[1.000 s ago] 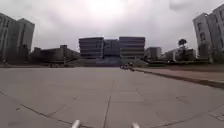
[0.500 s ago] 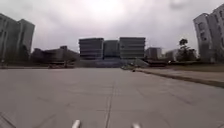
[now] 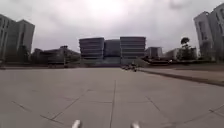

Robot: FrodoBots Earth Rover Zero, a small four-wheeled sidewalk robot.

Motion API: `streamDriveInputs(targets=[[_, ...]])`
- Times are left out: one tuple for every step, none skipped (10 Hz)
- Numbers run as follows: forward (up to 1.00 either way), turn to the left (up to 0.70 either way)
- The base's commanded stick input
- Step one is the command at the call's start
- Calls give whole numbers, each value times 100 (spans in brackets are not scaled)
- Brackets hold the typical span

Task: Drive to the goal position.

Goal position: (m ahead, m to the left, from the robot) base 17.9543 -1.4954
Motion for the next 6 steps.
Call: streamDriveInputs(targets=[[85, 0], [85, 0], [85, 0], [85, 0], [85, 0], [85, 0]])
